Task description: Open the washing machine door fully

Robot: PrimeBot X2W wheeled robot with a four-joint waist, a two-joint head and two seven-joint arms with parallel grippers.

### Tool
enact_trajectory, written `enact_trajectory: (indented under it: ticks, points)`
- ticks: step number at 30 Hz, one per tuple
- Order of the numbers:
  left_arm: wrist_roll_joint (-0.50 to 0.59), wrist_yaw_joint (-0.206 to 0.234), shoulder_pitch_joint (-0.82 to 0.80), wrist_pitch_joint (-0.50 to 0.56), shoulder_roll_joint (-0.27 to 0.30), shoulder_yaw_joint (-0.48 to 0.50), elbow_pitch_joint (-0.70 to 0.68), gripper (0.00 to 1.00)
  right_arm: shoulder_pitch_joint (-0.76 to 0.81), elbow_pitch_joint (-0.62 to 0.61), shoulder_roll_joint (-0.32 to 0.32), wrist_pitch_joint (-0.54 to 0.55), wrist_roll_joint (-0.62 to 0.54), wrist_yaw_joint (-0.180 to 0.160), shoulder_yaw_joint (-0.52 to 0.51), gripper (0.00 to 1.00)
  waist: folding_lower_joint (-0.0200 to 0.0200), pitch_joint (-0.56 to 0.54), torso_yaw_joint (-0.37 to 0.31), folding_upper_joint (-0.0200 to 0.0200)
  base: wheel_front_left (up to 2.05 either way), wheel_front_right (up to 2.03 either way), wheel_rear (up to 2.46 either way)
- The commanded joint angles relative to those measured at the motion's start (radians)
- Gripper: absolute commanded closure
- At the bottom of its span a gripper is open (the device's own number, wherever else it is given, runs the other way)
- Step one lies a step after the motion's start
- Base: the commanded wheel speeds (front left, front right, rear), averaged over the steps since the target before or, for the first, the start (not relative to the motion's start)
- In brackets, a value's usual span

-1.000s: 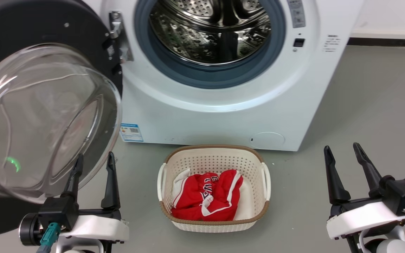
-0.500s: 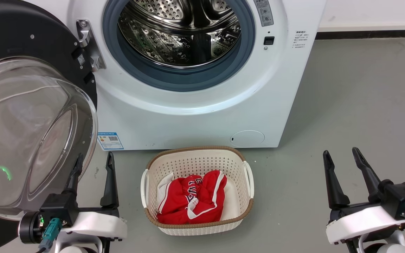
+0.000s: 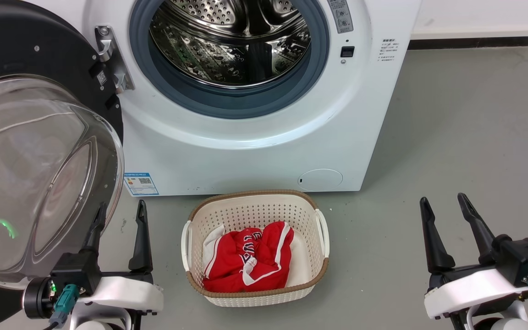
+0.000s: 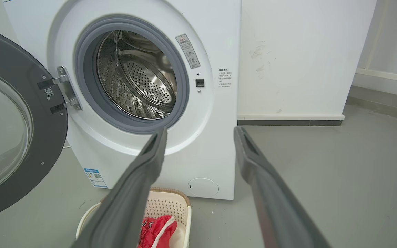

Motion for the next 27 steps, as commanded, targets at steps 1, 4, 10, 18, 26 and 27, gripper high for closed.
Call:
enact_trajectory:
  ticks: [1, 4, 10, 18, 26, 27]
  points:
    - [-0.005, 0.005, -0.010, -0.006, 0.006, -0.001, 0.002, 0.00, 0.004, 0.000, 0.001, 0.000, 0.002, 0.000, 0.000, 0.00, 0.0000, 0.000, 0.000, -0.0001, 0.00, 0.00, 0.00]
    - [-0.005, 0.006, -0.010, -0.008, 0.007, -0.002, 0.005, 0.00, 0.004, 0.002, 0.001, 0.000, 0.004, 0.000, 0.000, 0.00, 0.0000, 0.000, 0.000, -0.0001, 0.00, 0.00, 0.00]
    - [-0.047, -0.002, 0.006, 0.018, -0.009, 0.007, 0.047, 1.00, 0.013, 0.033, -0.001, 0.001, 0.046, 0.000, 0.004, 1.00, 0.0000, -0.001, 0.000, -0.0001, 0.00, 0.00, 0.00]
    - [-0.204, -0.016, -0.002, 0.056, -0.016, 0.020, 0.059, 1.00, -0.003, 0.061, -0.013, 0.017, 0.221, 0.000, 0.003, 1.00, 0.0000, -0.004, 0.002, -0.0001, 0.00, 0.00, 0.00]
    - [-0.345, -0.029, -0.008, 0.088, -0.022, 0.028, 0.068, 1.00, -0.018, 0.086, -0.021, 0.031, 0.374, 0.000, 0.001, 1.00, 0.0000, -0.006, 0.004, -0.0001, 0.00, 0.00, 0.00]
    - [-0.362, -0.031, -0.009, 0.091, -0.022, 0.029, 0.069, 1.00, -0.020, 0.089, -0.022, 0.033, 0.393, 0.000, 0.001, 1.00, 0.0000, -0.007, 0.004, -0.0001, 0.00, 0.00, 0.00]
